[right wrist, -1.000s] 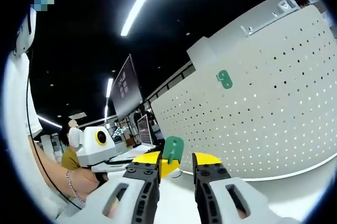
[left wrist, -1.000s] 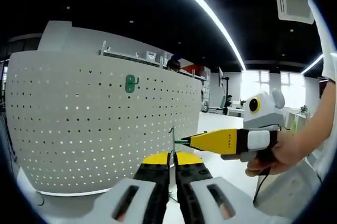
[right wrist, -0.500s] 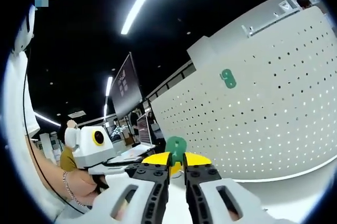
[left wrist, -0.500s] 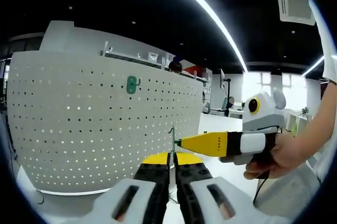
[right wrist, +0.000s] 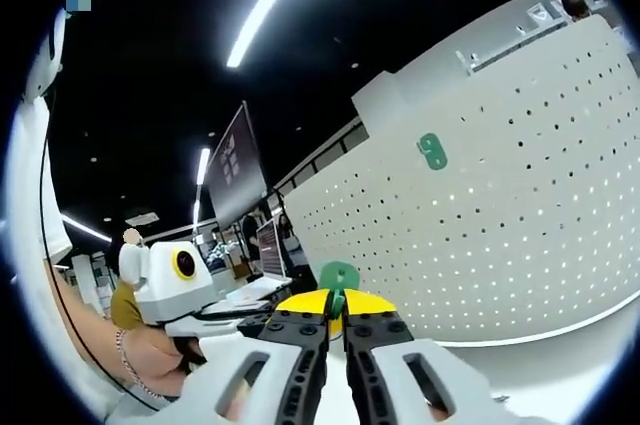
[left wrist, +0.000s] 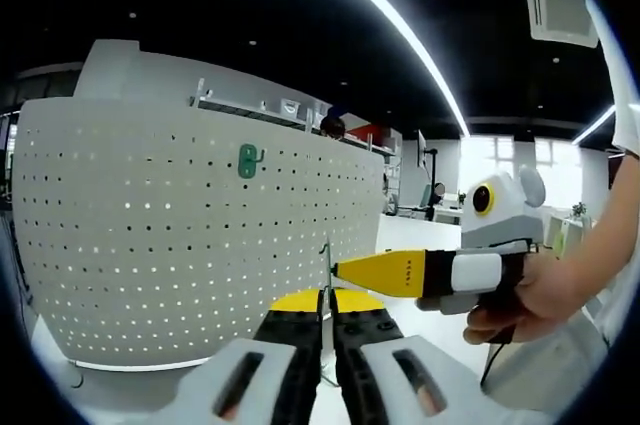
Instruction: Insert the hook assembly into the mounting plate slot until the hook locks in place.
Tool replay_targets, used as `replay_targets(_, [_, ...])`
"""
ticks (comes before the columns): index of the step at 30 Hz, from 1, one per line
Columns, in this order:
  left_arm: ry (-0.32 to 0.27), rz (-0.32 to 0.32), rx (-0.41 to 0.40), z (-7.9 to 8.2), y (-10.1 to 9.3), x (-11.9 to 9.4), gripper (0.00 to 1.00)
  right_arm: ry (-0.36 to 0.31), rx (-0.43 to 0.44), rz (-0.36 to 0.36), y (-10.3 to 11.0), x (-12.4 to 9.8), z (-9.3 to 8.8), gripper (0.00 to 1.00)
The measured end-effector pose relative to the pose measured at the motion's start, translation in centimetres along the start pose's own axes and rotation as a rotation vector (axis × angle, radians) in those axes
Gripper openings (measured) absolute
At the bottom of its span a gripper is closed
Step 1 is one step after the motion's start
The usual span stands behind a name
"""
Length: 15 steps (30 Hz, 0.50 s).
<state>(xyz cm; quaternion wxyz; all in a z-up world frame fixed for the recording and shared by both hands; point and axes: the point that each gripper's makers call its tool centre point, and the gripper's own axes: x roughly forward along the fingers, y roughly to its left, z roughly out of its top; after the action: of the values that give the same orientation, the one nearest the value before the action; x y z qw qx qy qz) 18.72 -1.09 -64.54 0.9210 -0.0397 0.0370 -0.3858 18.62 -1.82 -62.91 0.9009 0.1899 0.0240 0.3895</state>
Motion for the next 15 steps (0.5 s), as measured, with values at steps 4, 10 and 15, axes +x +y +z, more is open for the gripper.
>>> replay_targets(4, [0.004, -0.001, 0.011, -0.07, 0.02, 0.00, 0.02, -0.002, 0.013, -0.009, -0.02, 0.02, -0.09, 0.02])
replay_targets(10, [0.003, -0.003, 0.025, -0.12, 0.04, 0.01, 0.02, 0.001, 0.011, -0.009, -0.04, 0.01, -0.11, 0.01])
replay_targets(15, [0.003, -0.024, 0.001, -0.12, -0.08, 0.09, 0.03, -0.002, 0.018, -0.007, -0.08, -0.13, -0.01, 0.01])
